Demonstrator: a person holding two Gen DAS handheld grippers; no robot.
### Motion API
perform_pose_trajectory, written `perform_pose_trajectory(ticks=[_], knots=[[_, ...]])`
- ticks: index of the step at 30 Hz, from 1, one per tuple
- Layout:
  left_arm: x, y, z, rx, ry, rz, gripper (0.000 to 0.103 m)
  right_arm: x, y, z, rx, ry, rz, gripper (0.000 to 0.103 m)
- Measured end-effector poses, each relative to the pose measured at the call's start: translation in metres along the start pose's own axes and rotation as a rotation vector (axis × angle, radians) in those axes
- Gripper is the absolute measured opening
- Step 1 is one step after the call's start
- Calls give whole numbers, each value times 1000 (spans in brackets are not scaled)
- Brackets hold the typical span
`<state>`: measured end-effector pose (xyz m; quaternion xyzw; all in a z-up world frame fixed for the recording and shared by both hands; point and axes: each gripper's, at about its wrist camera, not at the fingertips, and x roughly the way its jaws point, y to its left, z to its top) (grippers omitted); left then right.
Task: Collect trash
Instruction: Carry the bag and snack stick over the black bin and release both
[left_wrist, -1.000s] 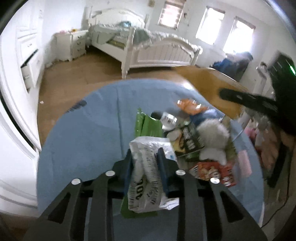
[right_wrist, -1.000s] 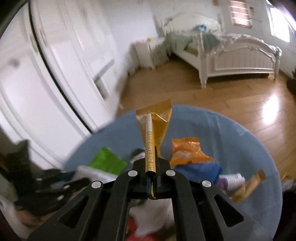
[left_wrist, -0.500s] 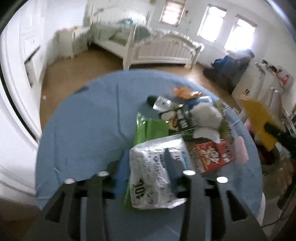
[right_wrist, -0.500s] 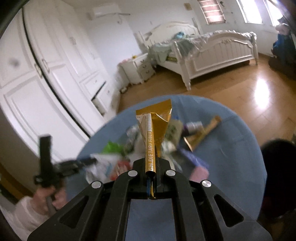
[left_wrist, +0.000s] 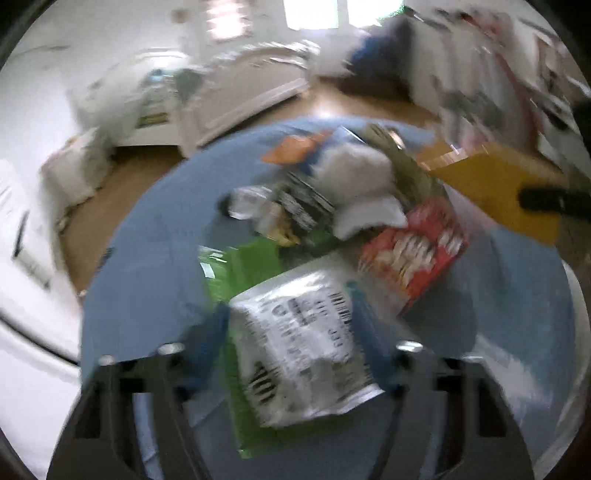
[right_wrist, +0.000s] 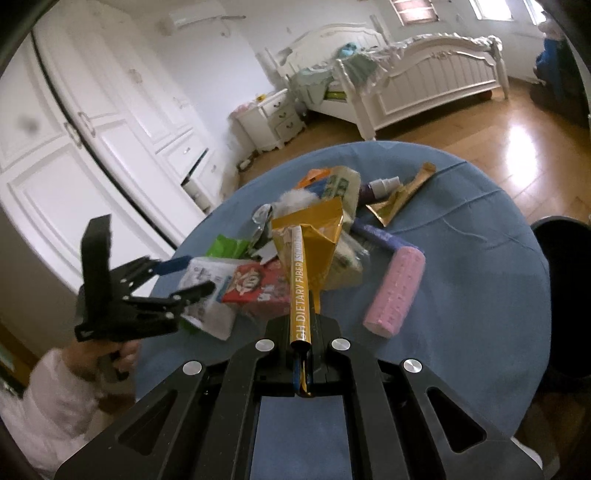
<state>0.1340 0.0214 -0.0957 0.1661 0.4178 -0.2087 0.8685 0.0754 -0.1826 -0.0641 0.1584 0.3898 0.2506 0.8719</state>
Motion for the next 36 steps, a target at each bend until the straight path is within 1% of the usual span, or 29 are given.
perform_pose_trajectory(ticks=[1, 2, 3, 5, 8, 12, 15, 16, 18, 19, 22, 23, 24, 25, 26, 29, 30, 32, 34, 36], knots=[[-2, 0, -1, 1, -6, -21, 35, 0, 2, 0, -6, -2, -3, 3], [-5, 1, -1, -2, -20, -36, 21, 0, 3, 0, -11, -4, -6, 3], [-8, 2, -1, -10, -29, -45, 19, 0, 4, 0, -15, -5, -8, 3], [-18, -4, -7, -36, -56, -45, 11, -1, 6, 0, -16, -12, -7, 3], [-32, -1, -9, -107, -105, -73, 7, -3, 5, 2, -16, -29, -1, 3], [-60, 2, -3, -169, -181, -21, 6, -15, 4, 7, -15, -76, 5, 3], [-85, 7, 13, -211, -250, -24, 6, -34, 1, 12, -5, -136, 0, 3], [-93, 8, 20, -222, -273, -35, 6, -42, -3, 15, -1, -168, -11, 3], [-104, 4, 37, -239, -312, -63, 6, -61, -12, 19, 8, -234, -60, 3], [-107, 0, 50, -242, -329, -86, 6, -69, -17, 20, 13, -262, -87, 3], [-111, -23, 85, -240, -367, -167, 6, -96, -42, 24, 38, -350, -213, 3], [-107, -35, 102, -235, -373, -196, 6, -103, -52, 24, 49, -369, -265, 3], [-106, -44, 108, -231, -376, -213, 6, -108, -61, 23, 58, -378, -306, 3], [-99, -59, 125, -226, -381, -248, 6, -113, -76, 21, 73, -385, -372, 3], [-91, -74, 137, -217, -383, -281, 6, -115, -87, 19, 84, -386, -418, 3], [-62, -124, 175, -180, -357, -373, 6, -115, -129, 8, 125, -359, -544, 3], [-47, -143, 187, -173, -341, -410, 6, -113, -143, 3, 141, -346, -566, 3], [-17, -175, 205, -157, -304, -459, 6, -109, -172, -5, 187, -319, -594, 3], [10, -203, 210, -155, -258, -500, 6, -106, -198, -12, 221, -293, -616, 3], [33, -225, 215, -144, -223, -513, 6, -103, -215, -19, 239, -279, -623, 3]])
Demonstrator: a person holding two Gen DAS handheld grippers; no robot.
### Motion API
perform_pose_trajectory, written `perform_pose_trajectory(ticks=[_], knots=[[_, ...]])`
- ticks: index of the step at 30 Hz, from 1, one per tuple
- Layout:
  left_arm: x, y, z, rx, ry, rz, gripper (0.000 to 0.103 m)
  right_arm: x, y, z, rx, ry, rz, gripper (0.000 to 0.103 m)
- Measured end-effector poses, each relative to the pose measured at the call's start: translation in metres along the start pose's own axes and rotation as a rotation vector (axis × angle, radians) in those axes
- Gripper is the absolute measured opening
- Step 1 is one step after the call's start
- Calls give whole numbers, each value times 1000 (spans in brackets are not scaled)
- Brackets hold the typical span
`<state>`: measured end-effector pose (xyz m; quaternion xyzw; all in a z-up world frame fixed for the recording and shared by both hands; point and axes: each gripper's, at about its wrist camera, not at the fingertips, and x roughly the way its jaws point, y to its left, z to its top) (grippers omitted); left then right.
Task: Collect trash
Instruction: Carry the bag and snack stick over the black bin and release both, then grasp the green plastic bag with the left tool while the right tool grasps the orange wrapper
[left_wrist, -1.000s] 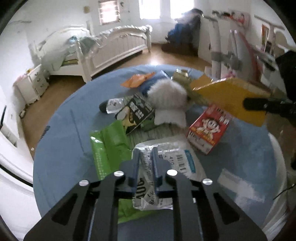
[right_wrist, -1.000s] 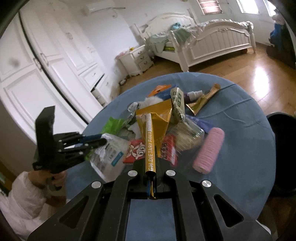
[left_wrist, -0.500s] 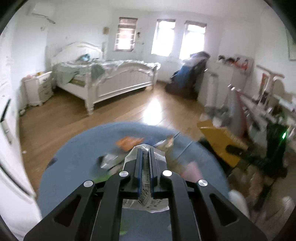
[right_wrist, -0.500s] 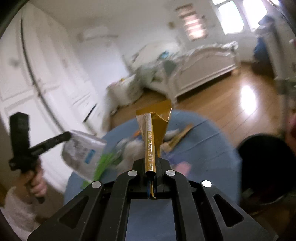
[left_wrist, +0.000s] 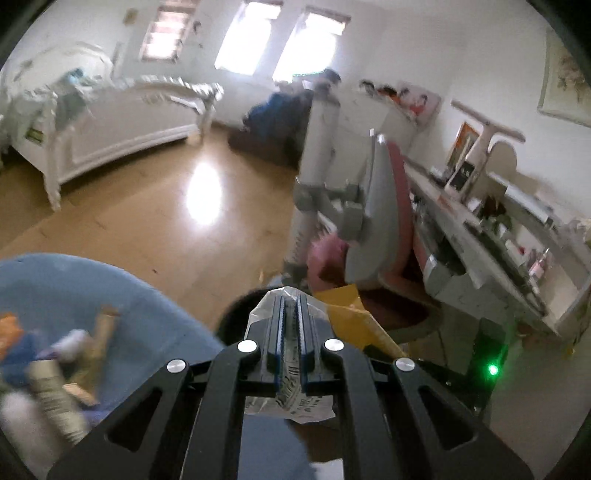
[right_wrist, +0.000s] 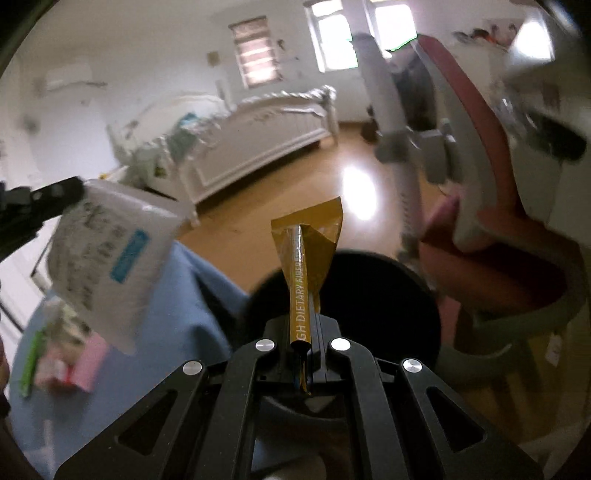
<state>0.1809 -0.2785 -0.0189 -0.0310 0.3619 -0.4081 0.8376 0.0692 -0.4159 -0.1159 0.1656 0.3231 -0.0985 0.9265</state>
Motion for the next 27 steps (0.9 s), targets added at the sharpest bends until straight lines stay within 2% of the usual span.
perform_pose_trajectory(ticks=[3, 8, 9, 10, 11, 12, 13, 14, 15, 16, 19, 21, 24, 27], knots=[[41, -11, -1, 13, 51, -2, 6, 18, -22, -8, 23, 28, -6, 3], [67, -16, -3, 36, 93, 8, 10, 40, -43, -10, 52, 50, 3, 3], [74, -18, -3, 46, 113, 29, 11, 45, -46, -9, 61, 62, -4, 9], [77, -19, -3, 53, 126, 48, 11, 46, -49, -9, 68, 71, -6, 23], [76, -19, -4, 58, 133, 60, 11, 46, -50, -11, 74, 78, -6, 32], [76, -19, -4, 63, 137, 66, 17, 46, -52, -11, 86, 80, -1, 57], [71, -19, -6, 69, 141, 77, 36, 43, -54, -13, 101, 60, 15, 78], [64, -18, -7, 73, 134, 92, 49, 39, -52, -13, 104, 46, 22, 80], [57, -18, -7, 75, 116, 102, 72, 34, -50, -13, 100, 39, 28, 81], [42, -17, -9, 74, 81, 106, 77, 31, -47, -14, 95, 43, 30, 81], [-3, -12, -14, 57, 34, 94, 78, 17, -30, -15, 91, 41, 72, 81], [-33, -3, -22, 38, 8, 120, 78, 7, -11, -11, 72, 35, 123, 81], [-78, 19, -39, -17, -11, 204, 78, -9, 29, -4, 14, 29, 207, 81], [-131, 59, -66, -108, -36, 319, 78, -23, 86, 6, -64, 41, 331, 81]])
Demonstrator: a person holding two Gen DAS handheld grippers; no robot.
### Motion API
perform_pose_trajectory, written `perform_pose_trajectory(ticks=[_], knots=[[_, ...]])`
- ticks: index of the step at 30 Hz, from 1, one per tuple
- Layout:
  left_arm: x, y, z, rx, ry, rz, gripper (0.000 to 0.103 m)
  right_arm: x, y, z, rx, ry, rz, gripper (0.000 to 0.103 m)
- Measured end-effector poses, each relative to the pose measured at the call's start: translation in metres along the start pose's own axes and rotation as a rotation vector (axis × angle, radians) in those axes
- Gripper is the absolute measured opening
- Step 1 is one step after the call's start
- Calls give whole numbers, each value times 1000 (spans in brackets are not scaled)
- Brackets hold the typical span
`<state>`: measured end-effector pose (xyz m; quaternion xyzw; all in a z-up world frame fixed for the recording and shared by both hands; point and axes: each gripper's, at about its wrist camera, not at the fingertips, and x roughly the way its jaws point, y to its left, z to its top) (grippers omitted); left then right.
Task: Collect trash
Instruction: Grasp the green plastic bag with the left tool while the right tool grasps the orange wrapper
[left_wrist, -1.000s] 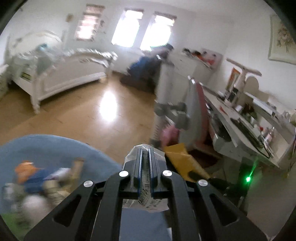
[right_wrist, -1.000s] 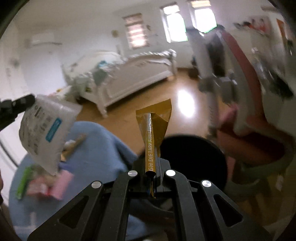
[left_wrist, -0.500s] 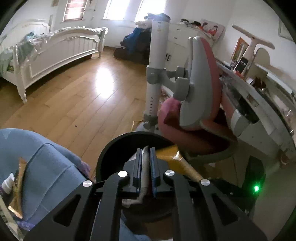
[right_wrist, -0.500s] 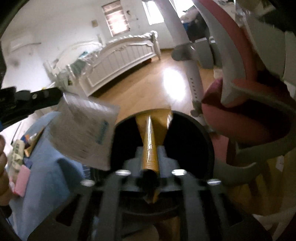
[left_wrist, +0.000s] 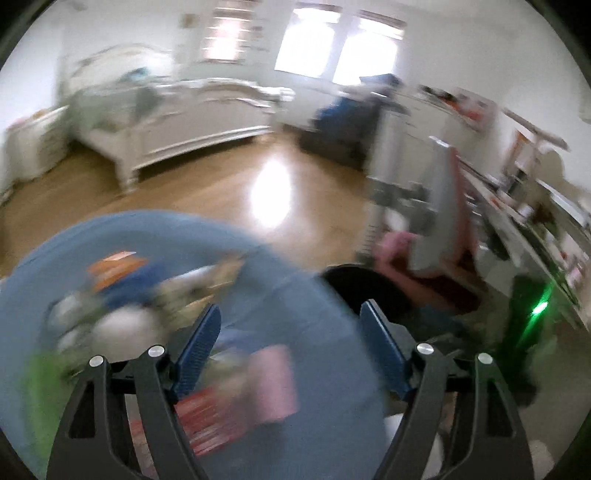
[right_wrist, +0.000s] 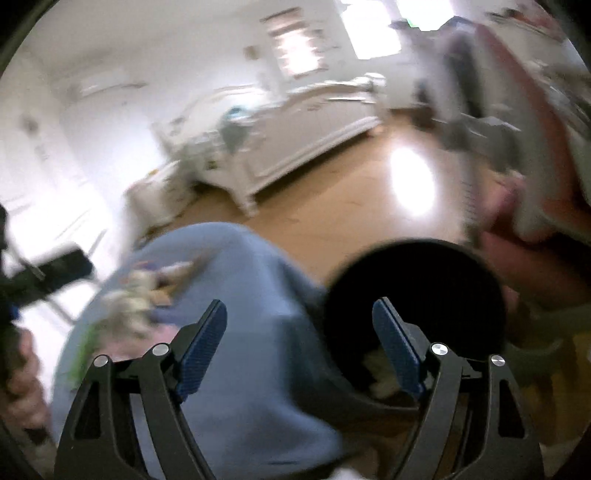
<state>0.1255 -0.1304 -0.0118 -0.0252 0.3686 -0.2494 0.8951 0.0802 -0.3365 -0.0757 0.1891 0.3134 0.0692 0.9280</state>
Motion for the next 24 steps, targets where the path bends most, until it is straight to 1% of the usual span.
perform_pose_trajectory(ticks=[2, 4, 6, 7, 9, 11, 13, 15, 16, 18, 19, 20, 22, 23, 24], knots=[[-20, 37, -14, -43, -4, 97, 78, 10, 46, 10, -72, 31, 80, 80], [-34, 77, -30, -89, 7, 191, 78, 21, 91, 17, -147, 63, 135, 80], [-41, 108, -45, -114, 26, 281, 78, 37, 127, 26, -202, 94, 174, 80], [-42, 128, -54, -136, 50, 323, 78, 47, 142, 30, -221, 115, 191, 80], [-40, 152, -64, -170, 84, 349, 78, 68, 170, 40, -260, 148, 215, 80], [-32, 172, -72, -185, 127, 385, 78, 102, 200, 53, -312, 208, 205, 80], [-26, 184, -77, -189, 157, 393, 78, 137, 225, 65, -351, 270, 200, 80], [-20, 192, -81, -197, 186, 379, 78, 177, 244, 74, -408, 337, 151, 80], [-15, 195, -82, -198, 204, 367, 78, 192, 248, 77, -424, 363, 129, 80], [-11, 195, -79, -181, 201, 367, 78, 226, 254, 82, -440, 432, 84, 80], [-10, 195, -77, -172, 202, 361, 78, 246, 257, 84, -444, 483, 68, 79], [-10, 197, -78, -165, 203, 362, 77, 264, 260, 84, -456, 528, 49, 76], [-5, 196, -74, -143, 213, 374, 75, 290, 264, 79, -480, 599, 5, 63], [-4, 197, -72, -131, 213, 383, 67, 299, 264, 76, -489, 633, -11, 58], [-3, 197, -72, -125, 209, 394, 63, 303, 263, 71, -496, 665, -22, 50]])
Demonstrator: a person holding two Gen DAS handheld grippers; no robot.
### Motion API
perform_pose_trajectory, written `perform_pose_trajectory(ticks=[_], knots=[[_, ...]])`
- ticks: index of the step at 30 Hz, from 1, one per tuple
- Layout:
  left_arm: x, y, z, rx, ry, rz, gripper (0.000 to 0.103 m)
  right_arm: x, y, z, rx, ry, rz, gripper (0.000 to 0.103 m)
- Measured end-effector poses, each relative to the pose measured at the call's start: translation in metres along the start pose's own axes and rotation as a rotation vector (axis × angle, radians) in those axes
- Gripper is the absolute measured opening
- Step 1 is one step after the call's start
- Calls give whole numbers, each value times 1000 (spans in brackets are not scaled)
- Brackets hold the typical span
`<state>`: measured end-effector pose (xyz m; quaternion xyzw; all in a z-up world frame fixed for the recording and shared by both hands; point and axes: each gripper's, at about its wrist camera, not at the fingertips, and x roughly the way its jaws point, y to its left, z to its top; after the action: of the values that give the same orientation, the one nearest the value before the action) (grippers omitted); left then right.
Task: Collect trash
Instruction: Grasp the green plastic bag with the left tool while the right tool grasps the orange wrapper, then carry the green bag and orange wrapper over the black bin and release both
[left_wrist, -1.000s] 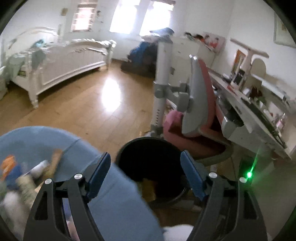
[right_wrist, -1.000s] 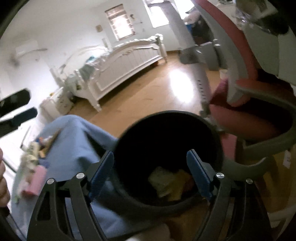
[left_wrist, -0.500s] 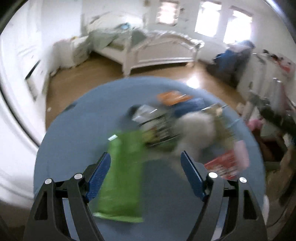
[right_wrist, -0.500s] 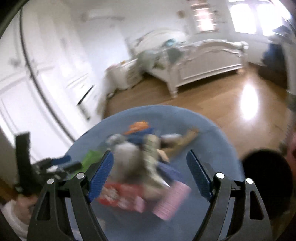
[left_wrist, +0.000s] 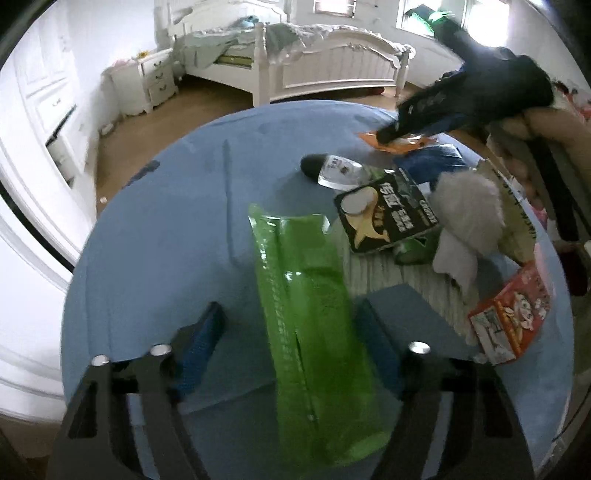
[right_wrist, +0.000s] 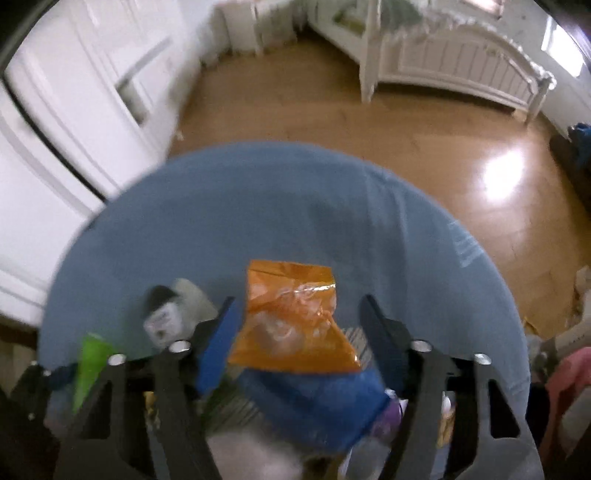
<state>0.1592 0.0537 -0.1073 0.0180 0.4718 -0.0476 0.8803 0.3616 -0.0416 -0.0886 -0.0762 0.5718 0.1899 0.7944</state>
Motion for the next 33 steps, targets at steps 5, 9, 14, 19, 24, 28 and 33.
perform_pose_trajectory(ticks=[5, 9, 14, 19, 24, 28, 33], knots=[[2, 20, 6, -62, -35, 25, 11, -6, 7, -7, -36, -32, 15, 15], [-6, 42, 6, -167, -73, -85, 7, -47, 5, -27, -3, -185, 114, 14], [-50, 45, 3, -193, -210, -199, 7, -116, 8, -85, 12, -408, 228, 14], [-90, 13, 16, -132, -277, -296, 7, -176, -13, -169, 90, -619, 233, 14], [-116, -54, 44, -32, -314, -449, 8, -218, -63, -246, 240, -762, 80, 14], [-118, -117, 62, 50, -302, -562, 8, -237, -103, -295, 305, -795, -110, 14], [-104, -197, 77, 133, -246, -673, 8, -228, -158, -333, 394, -765, -237, 14]])
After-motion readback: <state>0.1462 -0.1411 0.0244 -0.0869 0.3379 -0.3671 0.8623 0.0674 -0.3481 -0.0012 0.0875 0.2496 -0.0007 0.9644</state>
